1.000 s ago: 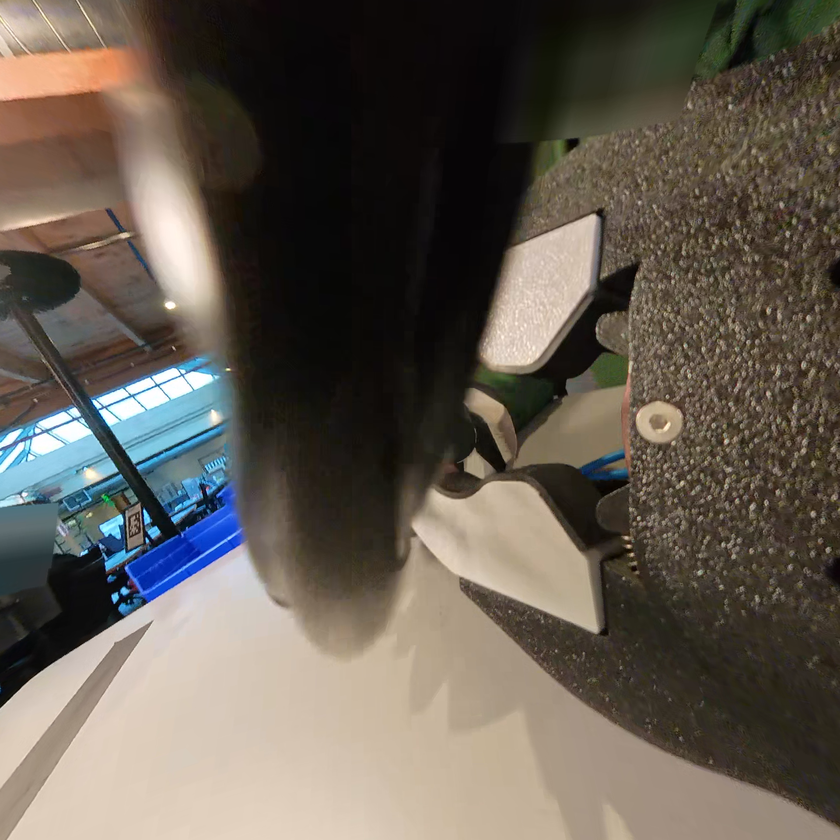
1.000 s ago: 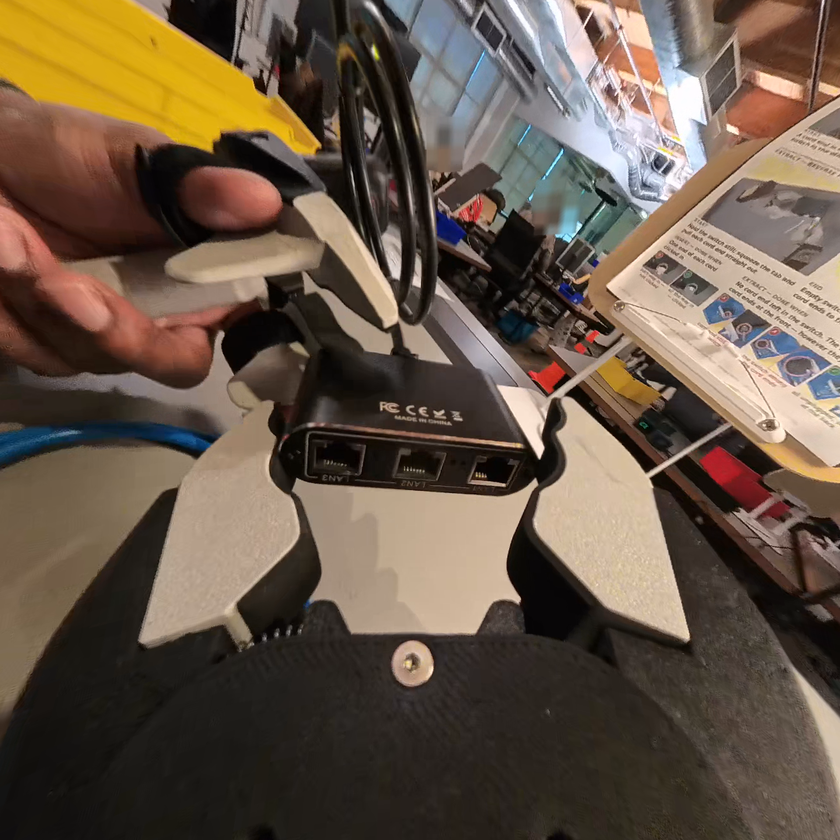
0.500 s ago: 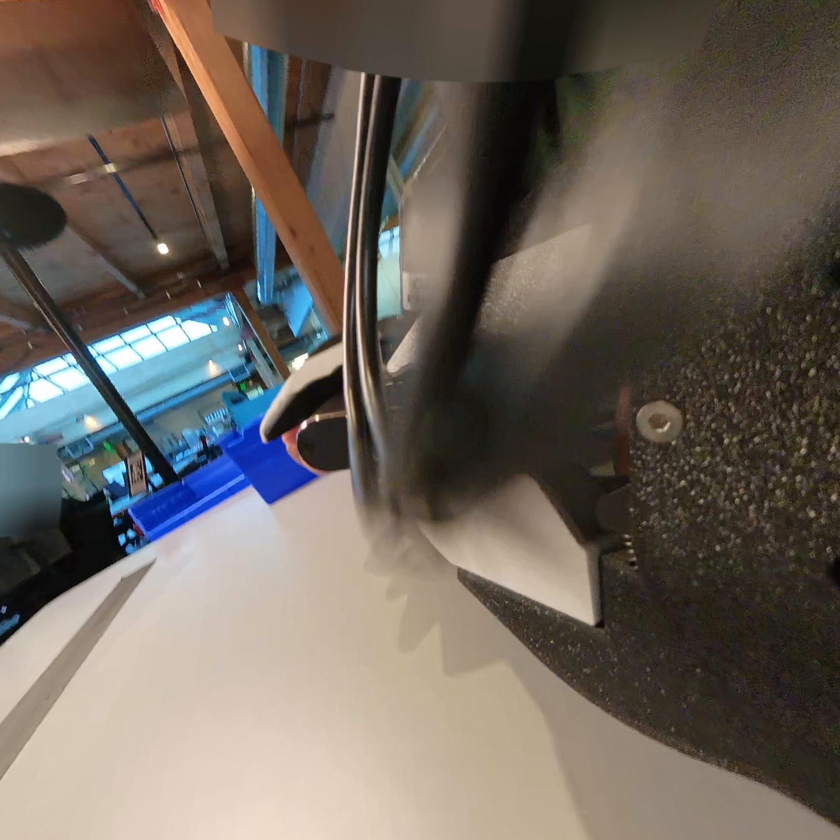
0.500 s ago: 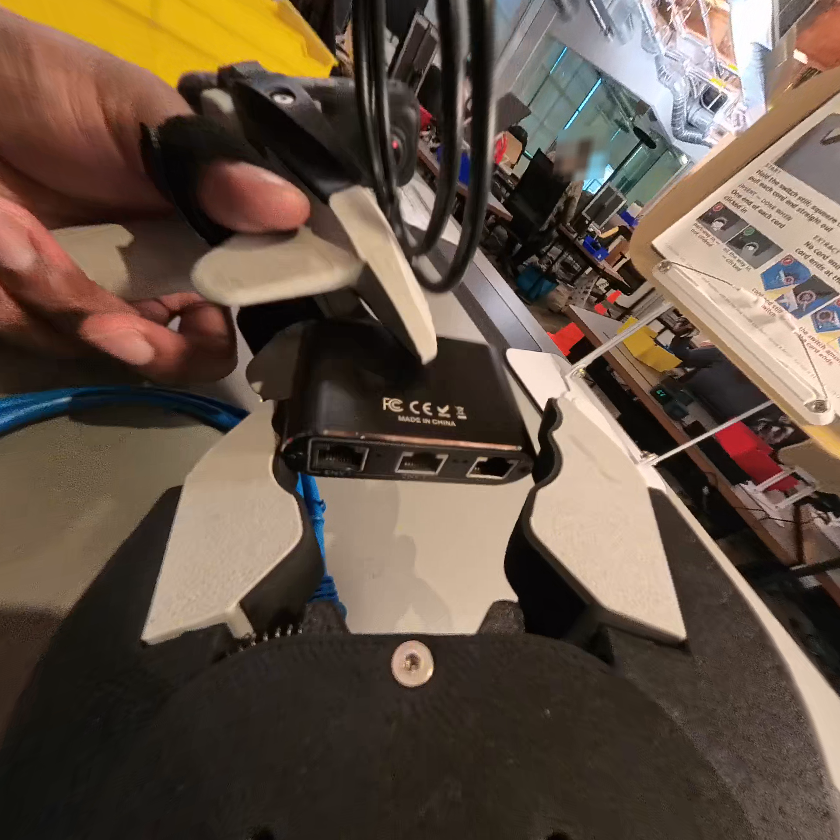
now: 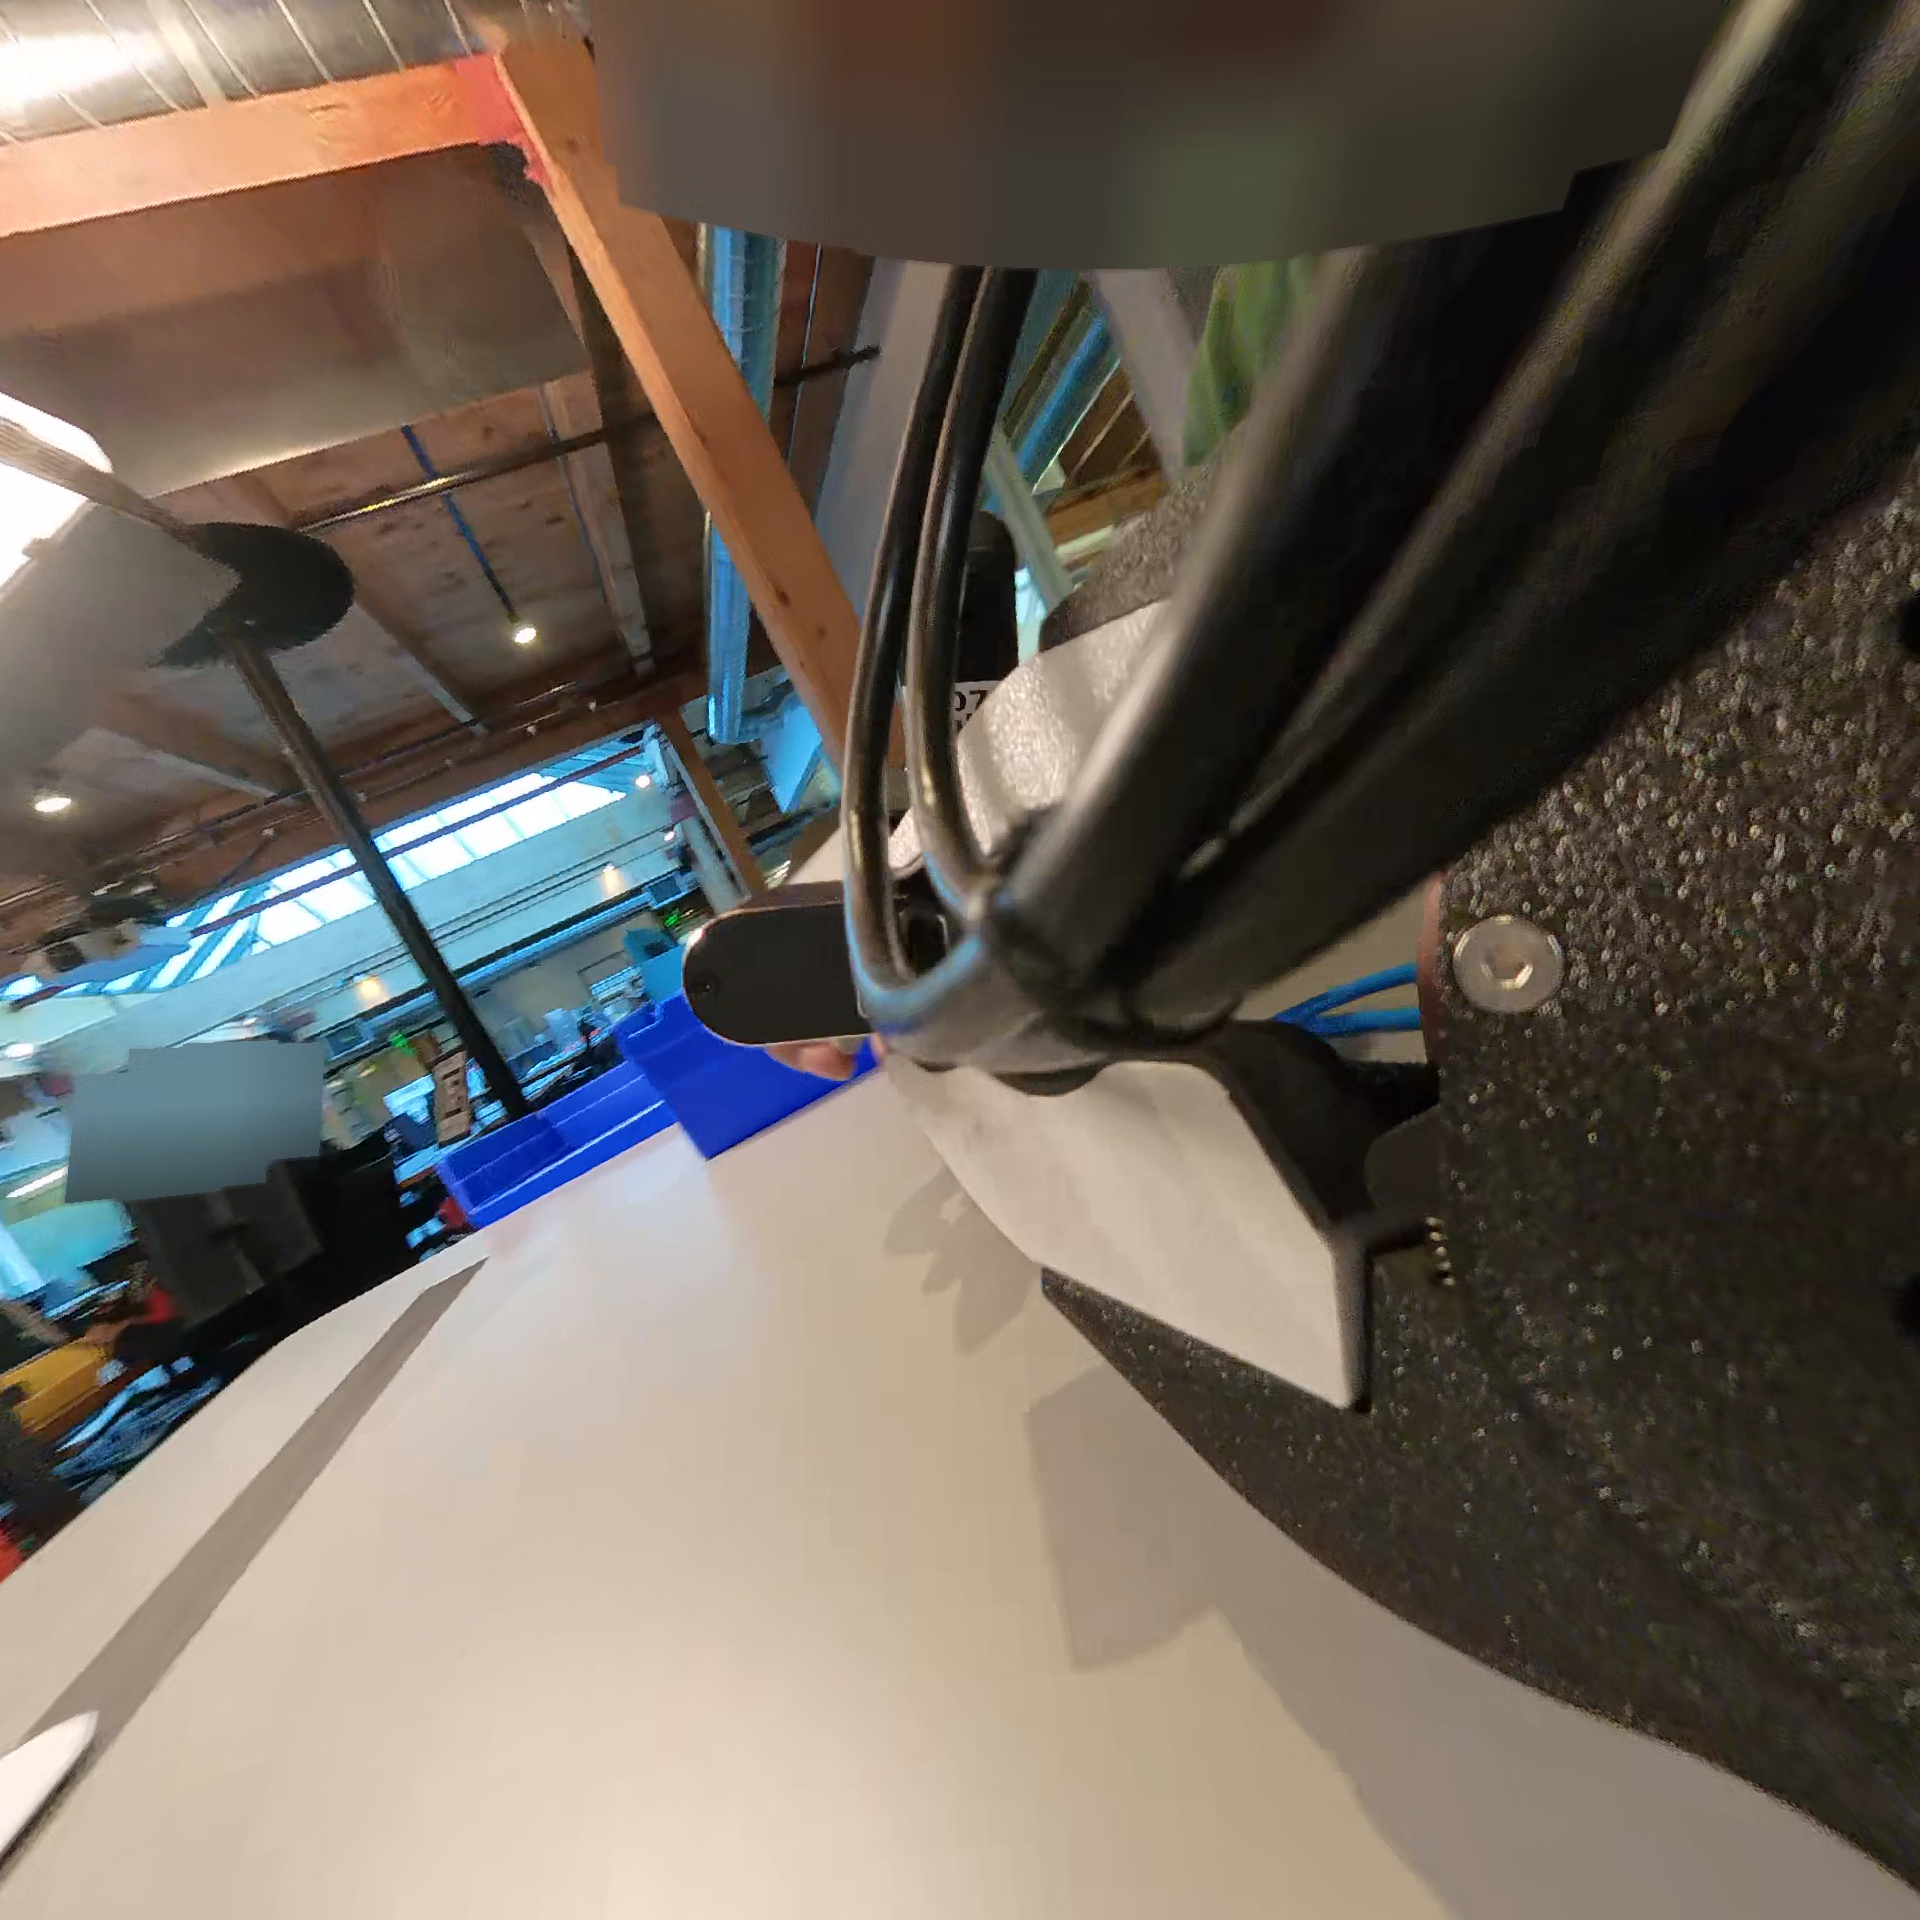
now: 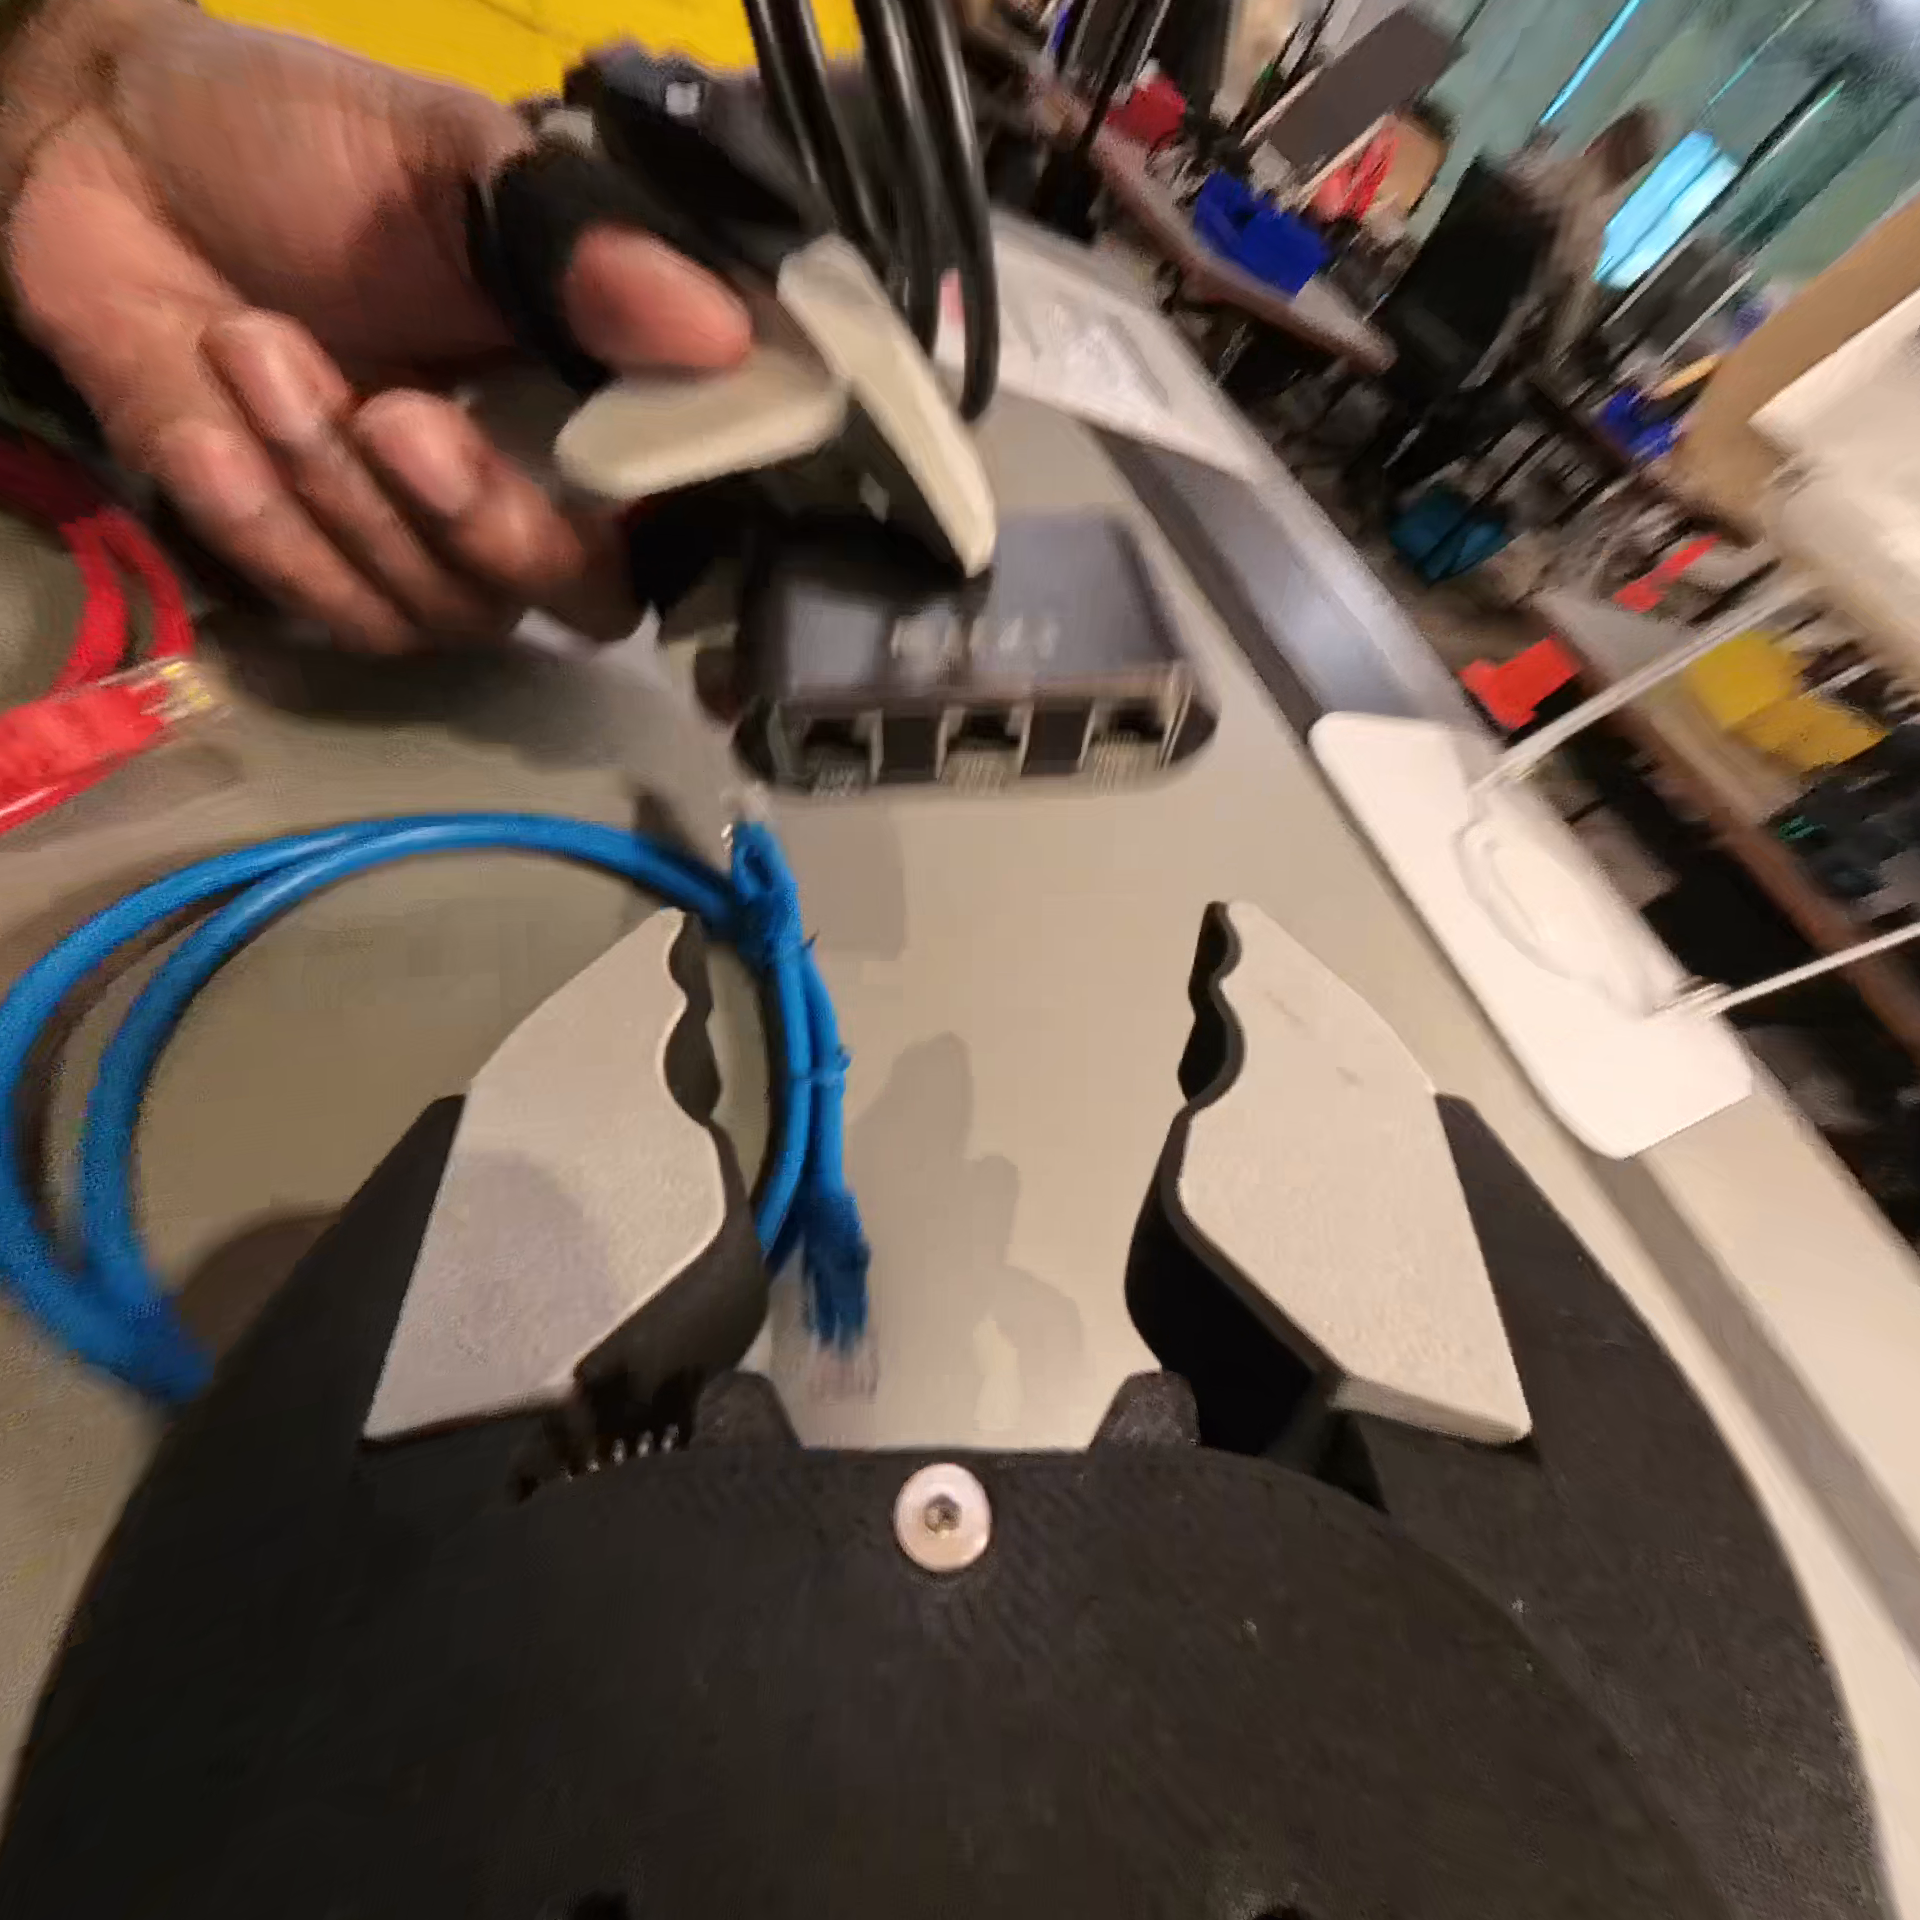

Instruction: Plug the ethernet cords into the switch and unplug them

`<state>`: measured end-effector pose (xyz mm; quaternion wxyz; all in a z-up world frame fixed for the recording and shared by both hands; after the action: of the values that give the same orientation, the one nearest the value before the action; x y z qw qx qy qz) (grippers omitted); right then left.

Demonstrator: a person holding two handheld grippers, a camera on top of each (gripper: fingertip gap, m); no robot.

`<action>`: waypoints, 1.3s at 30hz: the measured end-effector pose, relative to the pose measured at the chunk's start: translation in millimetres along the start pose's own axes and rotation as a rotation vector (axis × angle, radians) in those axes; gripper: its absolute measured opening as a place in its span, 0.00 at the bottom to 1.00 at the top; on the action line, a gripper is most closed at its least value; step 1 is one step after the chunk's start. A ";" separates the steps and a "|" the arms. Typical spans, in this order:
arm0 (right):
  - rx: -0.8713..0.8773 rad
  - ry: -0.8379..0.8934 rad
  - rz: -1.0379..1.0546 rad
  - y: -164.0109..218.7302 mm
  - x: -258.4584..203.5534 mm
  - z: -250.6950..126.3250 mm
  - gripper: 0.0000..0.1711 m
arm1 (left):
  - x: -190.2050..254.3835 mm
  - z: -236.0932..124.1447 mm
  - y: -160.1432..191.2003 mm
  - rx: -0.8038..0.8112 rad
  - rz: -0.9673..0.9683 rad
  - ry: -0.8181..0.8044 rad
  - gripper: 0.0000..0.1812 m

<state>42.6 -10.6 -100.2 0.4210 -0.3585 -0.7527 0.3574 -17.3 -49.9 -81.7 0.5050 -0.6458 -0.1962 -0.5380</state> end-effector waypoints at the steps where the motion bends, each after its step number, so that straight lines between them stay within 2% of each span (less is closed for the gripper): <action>1: -0.031 -0.053 0.048 7.5 -2.6 -4.6 0.51 | -1.3 -6.2 -6.6 0.015 0.028 -0.019 0.12; 5: -0.132 -0.165 0.167 34.3 -6.8 -21.8 0.42 | -17.8 -28.8 -24.2 0.033 0.109 -0.128 0.15; 9: -0.095 -0.145 0.197 28.8 -4.2 -17.0 0.35 | -27.2 -40.3 -31.0 0.061 0.067 -0.153 0.14; 15: -0.136 -0.153 -0.017 7.8 -19.4 15.4 0.29 | -26.9 -38.8 -28.3 0.054 0.068 -0.148 0.14; 19: -0.232 -0.354 -0.058 12.8 -34.6 37.7 0.30 | -22.8 -35.7 -24.3 0.010 0.125 -0.126 0.14; 23: -0.156 -0.549 0.145 4.4 -37.4 50.2 0.28 | -19.1 -36.2 -21.3 -0.073 0.307 -0.131 0.13; 26: -0.271 -0.553 0.113 22.3 -41.9 59.2 0.22 | -22.8 -39.0 -18.5 -0.118 0.329 -0.154 0.14; 28: -0.300 -0.499 0.076 25.2 -39.6 62.0 0.11 | -22.8 -40.0 -18.1 -0.128 0.302 -0.140 0.14; 32: -0.181 -0.460 0.168 15.6 -30.8 52.3 0.10 | -22.6 -41.4 -19.6 -0.125 0.267 -0.115 0.14; 36: -0.040 -0.509 0.307 4.3 -23.5 30.6 0.10 | -21.0 -40.2 -16.7 -0.146 0.266 -0.095 0.14; 39: -0.022 -0.496 0.335 5.9 -17.7 25.8 0.10 | -19.2 -37.9 -12.5 -0.166 0.281 -0.088 0.14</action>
<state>27.9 -28.7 -121.9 0.1557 -0.3840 -0.7669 0.4901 -52.6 -71.8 -96.6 0.5111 -0.7291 -0.0808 -0.4479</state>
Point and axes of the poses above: each gripper's, where its closed fingertips meet, z out along the fingers, y out of its underside, x = y × z across the jaws, the point moved 2 cm from there along -z, back along the fingers, and after that the axes turned 3 degrees about -y, right-handed, at the moved point
